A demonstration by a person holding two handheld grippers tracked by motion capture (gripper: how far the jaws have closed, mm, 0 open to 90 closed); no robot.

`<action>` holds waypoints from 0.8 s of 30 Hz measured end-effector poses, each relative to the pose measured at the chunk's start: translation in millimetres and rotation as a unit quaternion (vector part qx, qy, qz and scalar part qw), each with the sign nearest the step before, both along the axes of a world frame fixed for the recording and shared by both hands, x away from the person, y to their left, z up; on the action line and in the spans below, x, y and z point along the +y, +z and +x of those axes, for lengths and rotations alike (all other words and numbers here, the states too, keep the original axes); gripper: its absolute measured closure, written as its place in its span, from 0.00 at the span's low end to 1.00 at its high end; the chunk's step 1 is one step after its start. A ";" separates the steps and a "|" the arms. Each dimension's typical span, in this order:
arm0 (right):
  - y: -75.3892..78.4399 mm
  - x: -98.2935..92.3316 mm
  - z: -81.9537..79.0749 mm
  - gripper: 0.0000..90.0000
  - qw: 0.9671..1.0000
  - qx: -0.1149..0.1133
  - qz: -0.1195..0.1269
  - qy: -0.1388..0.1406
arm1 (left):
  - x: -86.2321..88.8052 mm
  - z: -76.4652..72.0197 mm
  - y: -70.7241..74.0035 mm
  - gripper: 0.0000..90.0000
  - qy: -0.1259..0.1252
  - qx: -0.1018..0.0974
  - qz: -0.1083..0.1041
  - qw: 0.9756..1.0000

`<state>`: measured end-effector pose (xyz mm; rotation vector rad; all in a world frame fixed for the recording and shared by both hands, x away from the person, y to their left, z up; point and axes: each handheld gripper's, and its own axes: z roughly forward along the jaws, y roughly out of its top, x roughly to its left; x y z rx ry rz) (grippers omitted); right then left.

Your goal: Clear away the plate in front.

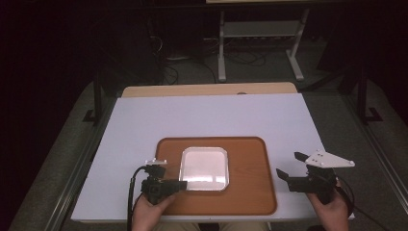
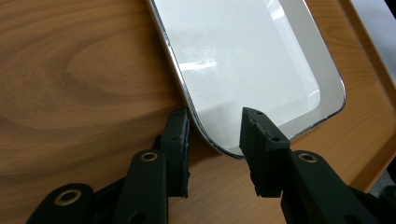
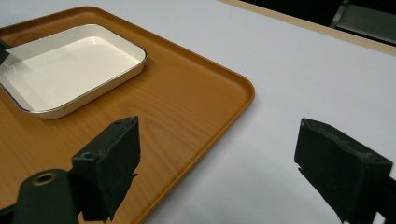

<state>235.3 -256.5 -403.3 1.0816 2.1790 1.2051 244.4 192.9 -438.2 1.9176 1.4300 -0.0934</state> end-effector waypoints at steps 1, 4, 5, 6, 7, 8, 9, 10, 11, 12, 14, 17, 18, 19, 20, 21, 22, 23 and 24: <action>0.0 -0.1 -0.1 0.15 1.000 0.000 0.000 0.000 | 0.0 -0.1 -0.1 0.69 -0.001 0.000 0.000 1.000; -0.1 -0.8 -0.1 0.15 1.000 0.001 0.000 -0.001 | 0.2 0.2 -0.2 0.70 -0.002 -0.001 0.001 1.000; 0.0 -1.0 -0.2 0.15 1.000 0.001 0.000 -0.002 | 0.2 0.2 -0.2 0.70 -0.002 -0.002 0.001 1.000; 0.1 -1.1 -0.5 0.15 1.000 0.000 0.000 -0.003 | -0.1 0.1 -0.2 0.70 -0.002 -0.002 0.001 1.000; 0.1 -1.2 -0.5 0.15 1.000 0.000 0.000 -0.003 | -0.3 0.1 -0.2 0.70 -0.002 -0.003 0.001 1.000; 0.1 -1.3 -0.4 0.15 1.000 0.001 0.001 -0.004 | -0.3 0.1 -0.3 0.70 -0.002 -0.004 0.001 1.000; 0.0 -1.4 -0.3 0.15 1.000 0.001 0.001 -0.004 | -0.1 0.3 -0.3 0.70 -0.004 -0.004 0.001 1.000; -0.2 -1.6 -0.1 0.15 1.000 0.002 0.001 -0.004 | 0.1 0.4 -0.3 0.70 -0.004 -0.004 0.001 1.000; -0.3 -1.7 0.1 0.15 1.000 0.002 0.001 -0.005 | 0.1 0.4 -0.3 0.70 -0.004 -0.004 0.001 1.000; -0.3 -1.6 0.1 0.15 1.000 0.002 0.001 -0.006 | 0.9 0.5 -0.2 0.70 -0.005 -0.006 0.002 1.000; -0.2 -1.7 0.2 0.15 1.000 0.002 0.000 -0.006 | 1.5 0.6 -0.1 0.70 -0.005 -0.007 0.002 1.000; -0.5 -1.9 0.7 0.15 1.000 0.001 0.000 -0.007 | 3.1 0.2 1.5 0.67 -0.007 -0.014 0.005 1.000; -0.7 -2.0 0.8 0.15 1.000 0.000 0.000 -0.007 | 4.1 -0.1 2.8 0.66 -0.010 -0.021 0.005 1.000; -0.8 -2.0 0.9 0.15 1.000 0.001 0.000 -0.008 | 4.6 -0.2 3.6 0.66 -0.009 -0.023 0.006 1.000; -0.9 -2.0 1.0 0.15 1.000 0.000 -0.001 -0.009 | 5.5 0.0 4.6 0.64 -0.010 -0.029 0.007 1.000; -1.1 -2.1 1.0 0.15 1.000 0.001 -0.001 -0.010 | 5.9 0.0 5.2 0.63 -0.012 -0.031 0.006 0.999; -1.2 -2.2 1.0 0.15 1.000 0.001 -0.001 -0.011 | 6.2 0.3 6.0 0.62 -0.013 -0.033 0.005 0.999; -1.4 -2.3 1.0 0.15 1.000 0.002 -0.001 -0.012 | 6.2 0.3 6.0 0.62 -0.013 -0.033 0.005 0.999; -1.7 -2.5 1.1 0.15 1.000 0.003 0.000 -0.013 | 6.1 0.7 7.6 0.61 -0.017 -0.039 0.005 0.999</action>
